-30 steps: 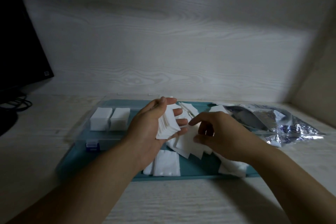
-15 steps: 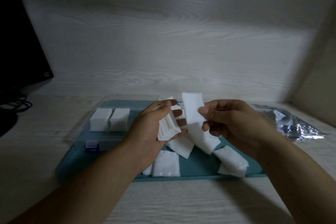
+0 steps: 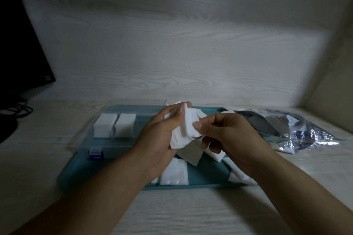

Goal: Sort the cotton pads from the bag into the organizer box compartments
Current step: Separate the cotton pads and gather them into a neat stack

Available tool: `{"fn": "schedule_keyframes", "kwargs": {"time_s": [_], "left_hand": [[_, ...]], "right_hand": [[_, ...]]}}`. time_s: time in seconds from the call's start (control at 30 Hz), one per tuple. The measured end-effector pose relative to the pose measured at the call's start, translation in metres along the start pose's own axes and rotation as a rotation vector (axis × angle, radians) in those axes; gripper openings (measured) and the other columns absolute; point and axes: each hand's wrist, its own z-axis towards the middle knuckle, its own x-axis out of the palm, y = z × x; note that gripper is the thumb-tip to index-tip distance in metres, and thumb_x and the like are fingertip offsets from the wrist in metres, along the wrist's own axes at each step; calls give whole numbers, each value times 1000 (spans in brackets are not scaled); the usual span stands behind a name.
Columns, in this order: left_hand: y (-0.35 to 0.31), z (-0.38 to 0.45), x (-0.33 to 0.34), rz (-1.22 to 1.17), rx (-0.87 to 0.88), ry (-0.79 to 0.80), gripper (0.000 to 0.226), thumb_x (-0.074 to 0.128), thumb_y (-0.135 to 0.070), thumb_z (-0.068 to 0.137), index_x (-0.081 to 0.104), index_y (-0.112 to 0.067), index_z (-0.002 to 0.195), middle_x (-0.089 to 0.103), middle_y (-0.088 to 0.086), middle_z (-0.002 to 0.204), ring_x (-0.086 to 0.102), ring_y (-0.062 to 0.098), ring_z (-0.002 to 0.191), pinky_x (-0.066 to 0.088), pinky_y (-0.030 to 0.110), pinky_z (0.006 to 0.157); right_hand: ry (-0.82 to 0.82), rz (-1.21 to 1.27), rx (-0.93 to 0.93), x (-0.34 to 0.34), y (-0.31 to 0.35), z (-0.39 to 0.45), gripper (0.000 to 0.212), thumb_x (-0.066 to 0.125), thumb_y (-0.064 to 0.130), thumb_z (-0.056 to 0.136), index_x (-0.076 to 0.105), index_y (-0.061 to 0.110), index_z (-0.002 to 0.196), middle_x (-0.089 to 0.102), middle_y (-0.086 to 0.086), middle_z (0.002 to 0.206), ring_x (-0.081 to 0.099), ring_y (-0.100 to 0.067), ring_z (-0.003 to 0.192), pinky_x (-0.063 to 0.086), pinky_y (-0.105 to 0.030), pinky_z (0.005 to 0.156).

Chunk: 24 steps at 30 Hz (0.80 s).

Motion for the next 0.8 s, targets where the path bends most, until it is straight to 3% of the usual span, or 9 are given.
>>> {"fn": "schedule_keyframes", "kwargs": {"time_s": [0.13,0.4,0.53,0.67,0.8], "left_hand": [[1,-1,0,10,7,9,43,60,-28,75,69,-17,115,74,13,110,72,22,93,61,30,72],[-1,-6,5,25,-42,3,49,63,-35,73,67,-16,118,71,17,113,69,26,98,59,34,79],[1,-7,5,128,-11,-5,41,72,-16,77,68,-20,117,74,11,108,72,24,97,58,32,78],[1,-5,1,148,-17,-28,46,53,10,87,66,-18,122,75,12,105,72,26,102,59,33,78],[1,-4,2,124,-15,-2,57,40,15,85,62,-20,126,75,10,108,73,22,98,59,30,68]], "right_hand": [[-4,-30,11,1,0,0,20,74,12,81,70,-6,89,66,-19,68,56,-16,52,38,-25,45],[-62,-122,-11,7,-2,-2,16,73,12,84,69,-3,83,65,-9,56,47,-13,42,36,-26,46],[-43,-217,-19,12,-4,-4,11,68,10,89,69,3,82,67,-2,57,54,-8,43,39,-19,43],[-23,-236,-22,15,-5,-5,12,65,14,91,70,7,83,67,-2,61,52,-2,41,37,-12,41],[29,-262,-46,15,-5,-6,19,65,21,93,73,11,78,68,-3,67,52,-2,48,43,-15,49]]}}
